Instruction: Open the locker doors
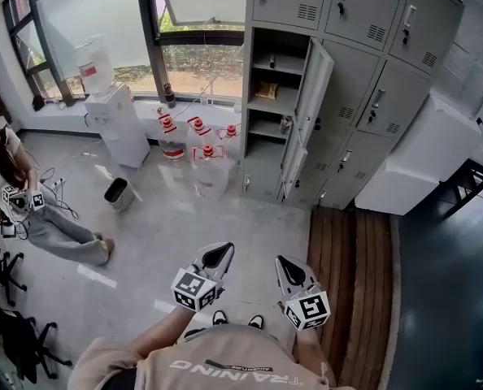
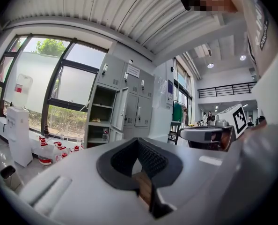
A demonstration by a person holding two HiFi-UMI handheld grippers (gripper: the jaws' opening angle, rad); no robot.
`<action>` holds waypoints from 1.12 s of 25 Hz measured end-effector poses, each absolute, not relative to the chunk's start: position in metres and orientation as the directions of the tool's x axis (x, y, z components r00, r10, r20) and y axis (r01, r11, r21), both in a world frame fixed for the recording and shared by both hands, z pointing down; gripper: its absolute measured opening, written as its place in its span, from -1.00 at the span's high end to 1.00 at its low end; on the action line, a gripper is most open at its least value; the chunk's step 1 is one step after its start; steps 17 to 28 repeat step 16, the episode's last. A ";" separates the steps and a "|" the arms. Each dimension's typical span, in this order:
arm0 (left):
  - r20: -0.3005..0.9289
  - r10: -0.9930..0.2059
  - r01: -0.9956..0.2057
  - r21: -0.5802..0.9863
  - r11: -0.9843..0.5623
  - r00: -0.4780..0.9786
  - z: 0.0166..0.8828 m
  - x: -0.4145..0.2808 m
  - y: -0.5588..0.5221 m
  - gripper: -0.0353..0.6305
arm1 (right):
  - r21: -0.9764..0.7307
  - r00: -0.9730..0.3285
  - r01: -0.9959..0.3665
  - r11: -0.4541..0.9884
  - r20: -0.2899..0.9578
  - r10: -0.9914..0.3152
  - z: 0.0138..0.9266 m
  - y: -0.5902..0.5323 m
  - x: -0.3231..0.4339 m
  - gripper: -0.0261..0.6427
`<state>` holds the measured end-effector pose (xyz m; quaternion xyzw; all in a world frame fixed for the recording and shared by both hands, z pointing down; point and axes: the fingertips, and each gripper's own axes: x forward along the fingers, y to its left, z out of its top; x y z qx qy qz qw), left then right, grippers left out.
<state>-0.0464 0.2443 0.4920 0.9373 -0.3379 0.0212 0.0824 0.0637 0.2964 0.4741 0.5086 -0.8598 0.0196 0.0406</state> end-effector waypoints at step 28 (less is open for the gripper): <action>0.098 -0.589 -0.597 0.131 -0.791 0.802 0.487 -0.042 0.251 0.88 | 0.012 -0.444 -0.895 0.446 0.074 -0.893 0.464 0.307 0.066 0.89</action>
